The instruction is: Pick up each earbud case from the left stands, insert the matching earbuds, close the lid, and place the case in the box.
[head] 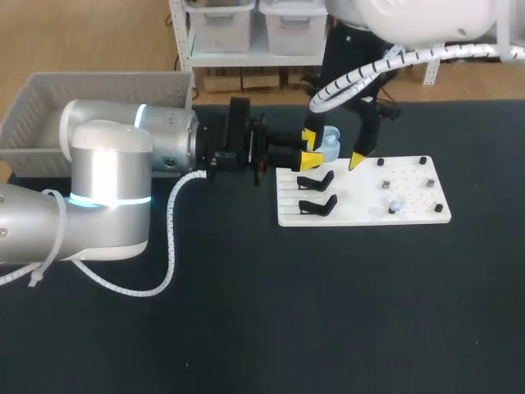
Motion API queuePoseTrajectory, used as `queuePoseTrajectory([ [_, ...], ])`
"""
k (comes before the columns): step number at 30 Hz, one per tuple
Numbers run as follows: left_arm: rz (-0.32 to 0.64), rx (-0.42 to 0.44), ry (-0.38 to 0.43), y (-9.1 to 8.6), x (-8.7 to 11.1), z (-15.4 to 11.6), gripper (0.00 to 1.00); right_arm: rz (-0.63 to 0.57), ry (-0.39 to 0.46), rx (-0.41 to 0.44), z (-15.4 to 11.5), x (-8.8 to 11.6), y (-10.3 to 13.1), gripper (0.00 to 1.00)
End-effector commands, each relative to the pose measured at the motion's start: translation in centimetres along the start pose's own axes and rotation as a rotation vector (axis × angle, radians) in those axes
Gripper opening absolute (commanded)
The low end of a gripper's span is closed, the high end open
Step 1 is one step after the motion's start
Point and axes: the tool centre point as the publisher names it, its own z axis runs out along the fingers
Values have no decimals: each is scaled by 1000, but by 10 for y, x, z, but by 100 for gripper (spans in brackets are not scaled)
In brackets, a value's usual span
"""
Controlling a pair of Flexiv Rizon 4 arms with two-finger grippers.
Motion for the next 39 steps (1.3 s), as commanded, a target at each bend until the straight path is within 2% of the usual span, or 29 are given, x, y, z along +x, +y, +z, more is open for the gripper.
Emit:
queuePoseTrajectory([
  [1,0,-1,1,0,0,0,0,10,12,13,6,-7,2,68],
  [9,0,-1,1,0,0,0,0,35,11,10,10,-21,0,64],
  [19,0,-1,1,0,0,0,0,49,13,-5,10,-28,-1,62],
  [25,0,-1,1,0,0,0,0,38,13,-14,4,-22,-2,63],
  [29,0,-1,1,0,0,0,0,19,18,-51,-5,-18,-11,65],
  [31,0,-1,1,0,0,0,0,-11,-11,-68,-6,-18,-18,66],
  [33,0,-1,1,0,0,0,0,-72,-88,-79,-7,-17,-28,64],
  [38,0,-1,1,0,0,0,0,-146,-244,-65,-8,-24,-46,68],
  [39,0,-1,1,0,0,0,0,-157,-275,-64,-9,-27,-49,66],
])
